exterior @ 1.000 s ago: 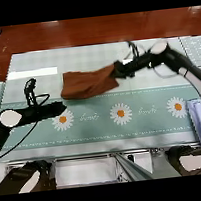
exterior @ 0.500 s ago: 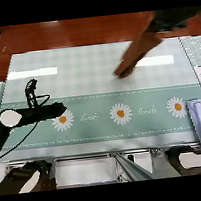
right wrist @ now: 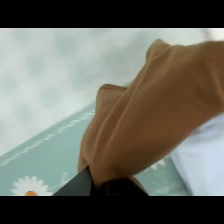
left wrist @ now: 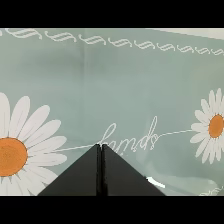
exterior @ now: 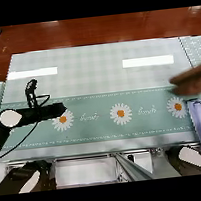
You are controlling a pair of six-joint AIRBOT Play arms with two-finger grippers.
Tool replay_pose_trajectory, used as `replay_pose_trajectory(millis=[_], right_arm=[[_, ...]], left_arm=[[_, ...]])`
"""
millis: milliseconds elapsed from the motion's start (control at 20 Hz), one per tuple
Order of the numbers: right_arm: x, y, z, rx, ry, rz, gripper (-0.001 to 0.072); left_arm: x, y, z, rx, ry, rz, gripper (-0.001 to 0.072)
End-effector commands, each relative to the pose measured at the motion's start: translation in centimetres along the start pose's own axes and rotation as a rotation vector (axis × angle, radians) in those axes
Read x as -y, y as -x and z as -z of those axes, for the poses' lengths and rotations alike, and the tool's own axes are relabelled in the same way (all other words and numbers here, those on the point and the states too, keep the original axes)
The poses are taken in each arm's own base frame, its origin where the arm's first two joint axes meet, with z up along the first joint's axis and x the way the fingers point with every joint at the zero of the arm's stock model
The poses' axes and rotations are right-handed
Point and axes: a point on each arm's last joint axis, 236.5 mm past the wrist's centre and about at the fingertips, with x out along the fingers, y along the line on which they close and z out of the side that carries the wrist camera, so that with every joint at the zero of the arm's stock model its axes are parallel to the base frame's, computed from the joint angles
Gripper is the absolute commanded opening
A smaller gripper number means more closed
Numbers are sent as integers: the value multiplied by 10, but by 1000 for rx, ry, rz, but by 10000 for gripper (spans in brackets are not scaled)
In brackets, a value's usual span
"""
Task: Fold the shirts.
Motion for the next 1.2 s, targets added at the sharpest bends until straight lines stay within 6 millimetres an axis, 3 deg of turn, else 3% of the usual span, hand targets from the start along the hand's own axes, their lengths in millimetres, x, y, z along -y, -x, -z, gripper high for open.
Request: replay_pose_trajectory(millis=[0,100,250,350,400,450,550,650,700,750,850,950,1000,1050,1100,1150], right_arm=[[97,22,56,1,-217,236,20],[137,32,99,-7,-347,358,21],[169,25,161,-58,-516,471,21],[181,14,183,-73,-551,528,50],[183,7,186,-90,-561,528,325],[182,1,183,-113,-549,505,635],[169,-15,162,-134,-515,393,626],[153,-23,119,-68,-506,261,613],[142,-23,93,-26,-500,185,521],[130,-20,66,31,-469,110,340],[95,-8,5,177,-342,-17,29],[29,-3,-52,313,-170,-149,20],[-18,-7,-69,346,-58,-219,20],[-69,-17,-74,357,63,-287,20],[-118,-31,-67,342,194,-337,20],[-166,-53,-46,294,340,-364,20]], left_arm=[[0,0,-1,2,-4,-1,28],[2,0,1,-1,-4,4,28],[12,-3,7,-17,-20,26,28],[19,-5,13,-34,-46,36,28],[22,-6,16,-42,-57,41,28],[24,-6,18,-47,-71,44,28],[25,-7,18,-43,-102,46,28],[26,-5,7,-5,-110,46,28],[29,1,1,-3,-109,52,28],[35,9,-7,0,-112,61,28],[53,38,-52,103,-149,82,27],[78,76,-108,224,-187,104,26],[96,96,-135,271,-220,118,26],[114,113,-157,307,-265,124,25],[130,124,-174,338,-311,125,26],[143,129,-187,359,-358,118,26]])
